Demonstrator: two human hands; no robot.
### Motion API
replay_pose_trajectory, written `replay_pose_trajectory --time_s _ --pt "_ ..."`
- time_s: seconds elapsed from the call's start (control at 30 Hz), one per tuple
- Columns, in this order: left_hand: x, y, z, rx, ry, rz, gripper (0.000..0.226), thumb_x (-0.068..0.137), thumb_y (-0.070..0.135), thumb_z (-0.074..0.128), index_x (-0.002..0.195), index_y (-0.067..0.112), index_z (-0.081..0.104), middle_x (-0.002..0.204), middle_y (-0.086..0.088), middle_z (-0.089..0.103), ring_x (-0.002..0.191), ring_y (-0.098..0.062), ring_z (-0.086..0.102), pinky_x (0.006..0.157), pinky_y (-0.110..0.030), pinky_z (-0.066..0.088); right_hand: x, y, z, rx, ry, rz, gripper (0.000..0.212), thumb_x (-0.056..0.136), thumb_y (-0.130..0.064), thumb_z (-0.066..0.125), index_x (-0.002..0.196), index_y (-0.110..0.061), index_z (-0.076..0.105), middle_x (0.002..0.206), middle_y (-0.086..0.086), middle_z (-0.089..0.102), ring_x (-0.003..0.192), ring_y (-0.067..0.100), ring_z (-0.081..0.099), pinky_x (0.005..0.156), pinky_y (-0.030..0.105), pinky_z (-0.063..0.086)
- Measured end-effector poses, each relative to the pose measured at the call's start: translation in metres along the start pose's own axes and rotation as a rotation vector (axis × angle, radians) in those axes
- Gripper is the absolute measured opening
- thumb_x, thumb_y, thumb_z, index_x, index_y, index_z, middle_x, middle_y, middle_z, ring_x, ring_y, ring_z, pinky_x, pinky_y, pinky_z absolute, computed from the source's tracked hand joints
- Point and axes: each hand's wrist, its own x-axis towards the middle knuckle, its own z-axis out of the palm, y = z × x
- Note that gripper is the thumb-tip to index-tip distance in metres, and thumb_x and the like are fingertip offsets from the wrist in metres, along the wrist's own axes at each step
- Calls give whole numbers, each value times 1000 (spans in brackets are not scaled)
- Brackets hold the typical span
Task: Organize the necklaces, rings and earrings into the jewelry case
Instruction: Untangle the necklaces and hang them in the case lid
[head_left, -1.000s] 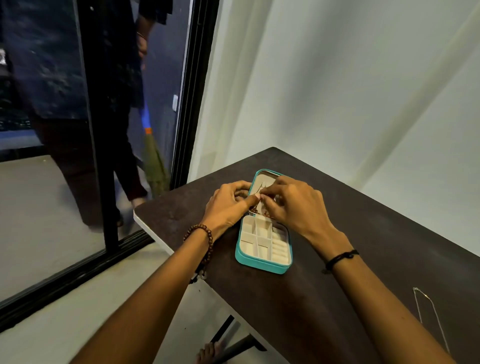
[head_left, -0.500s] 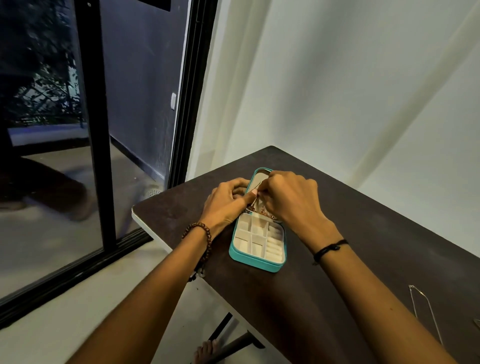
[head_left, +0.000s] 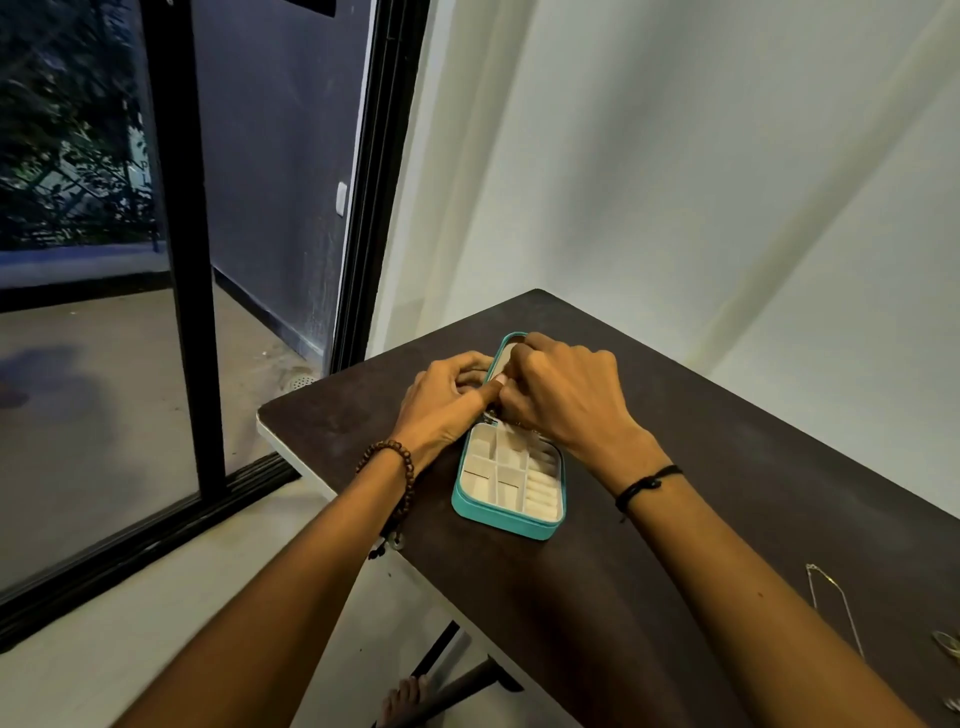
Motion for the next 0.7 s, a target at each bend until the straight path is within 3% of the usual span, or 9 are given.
replay_pose_trajectory --time_s 0.17,0.43,0.7 --pt "0 0 1 32 28 5 28 82 51 70 106 36 71 92 16 75 86 -2 71 89 -40 58 -3 -2 -9 -35 -39 -38 31 102 -38 47 114 -16 64 118 0 62 91 27 65 61 33 32" --pt "-1 3 0 52 15 -11 27 81 54 68 105 41 70 94 19 75 89 0 70 92 -40 56 6 0 -7 -18 -43 91 18 97 -29 58 107 -21 71 102 3 70 87 29 66 63 35 34" --pt "-5 8 -3 21 1 -39 22 86 50 68 105 39 71 98 18 74 95 0 68 95 -38 54 7 -2 0 151 -27 216 27 93 -46 63 100 -23 75 97 2 72 88 26 67 70 36 48"
